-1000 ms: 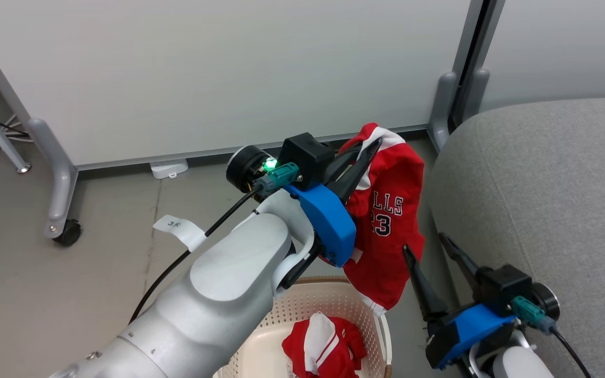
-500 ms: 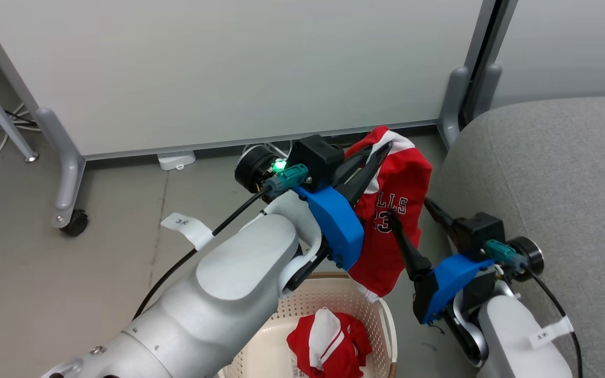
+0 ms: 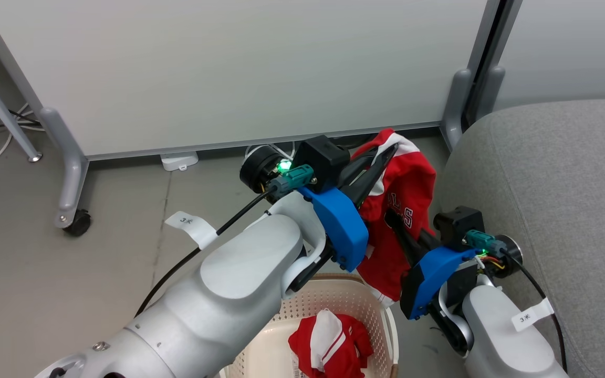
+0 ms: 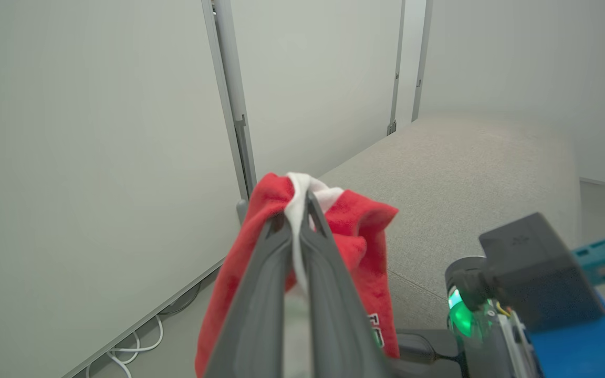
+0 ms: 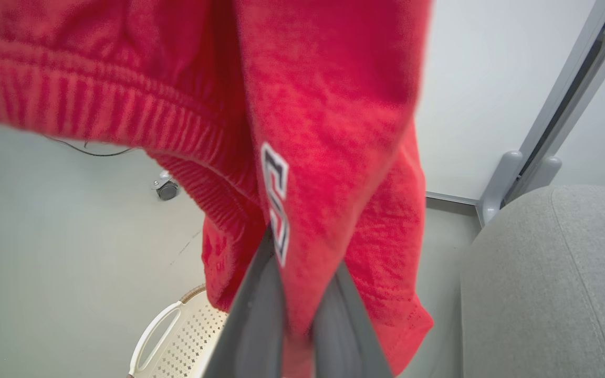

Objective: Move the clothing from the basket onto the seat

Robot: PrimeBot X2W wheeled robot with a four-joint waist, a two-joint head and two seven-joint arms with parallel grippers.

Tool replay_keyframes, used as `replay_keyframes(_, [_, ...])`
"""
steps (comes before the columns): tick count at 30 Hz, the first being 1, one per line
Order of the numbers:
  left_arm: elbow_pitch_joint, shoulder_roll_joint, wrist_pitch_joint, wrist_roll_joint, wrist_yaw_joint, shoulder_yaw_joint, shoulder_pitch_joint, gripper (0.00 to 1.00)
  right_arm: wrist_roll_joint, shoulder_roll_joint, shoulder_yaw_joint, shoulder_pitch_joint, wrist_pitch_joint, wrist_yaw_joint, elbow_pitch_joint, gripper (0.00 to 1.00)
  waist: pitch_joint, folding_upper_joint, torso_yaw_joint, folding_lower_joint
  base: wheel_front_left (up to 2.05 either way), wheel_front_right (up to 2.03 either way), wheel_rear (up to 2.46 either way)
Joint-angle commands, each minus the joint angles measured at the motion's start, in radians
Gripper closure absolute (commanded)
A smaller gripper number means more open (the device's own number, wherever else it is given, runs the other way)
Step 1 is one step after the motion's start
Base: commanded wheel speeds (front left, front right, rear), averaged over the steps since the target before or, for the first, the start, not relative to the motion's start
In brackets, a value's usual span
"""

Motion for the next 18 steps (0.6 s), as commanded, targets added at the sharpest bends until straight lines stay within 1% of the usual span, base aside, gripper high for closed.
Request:
replay_keyframes(1, [0.004,0.0,-0.007,-0.005,0.002,-0.005,-0.016,1.0,0.008,-0.003,0.003,-0.016,-0.013,0.0,0.014,1.0,-0.004,0.0,-0.001,-0.0001,0.0,0.0,0.0])
replay_keyframes(8, [0.017,0.0,-0.016,-0.022,0.011,-0.017,-0.014,1.0,0.022,-0.003,0.015,-0.024,-0.037,0.0,0.059,1.0,-0.02,0.0,-0.011,-0.0001,0.0,0.0,0.0])
replay_keyframes(15, [0.026,0.0,-0.018,-0.04,0.011,-0.032,-0.018,1.0,0.026,-0.003,0.024,-0.033,-0.049,0.0,0.082,1.0,-0.022,0.0,-0.017,-0.0001,0.0,0.0,0.0])
replay_keyframes(18, [0.031,0.0,-0.019,-0.047,0.01,-0.038,-0.02,0.95,0.025,-0.003,0.026,-0.037,-0.051,0.0,0.091,1.0,-0.023,0.0,-0.019,-0.0001,0.0,0.0,0.0])
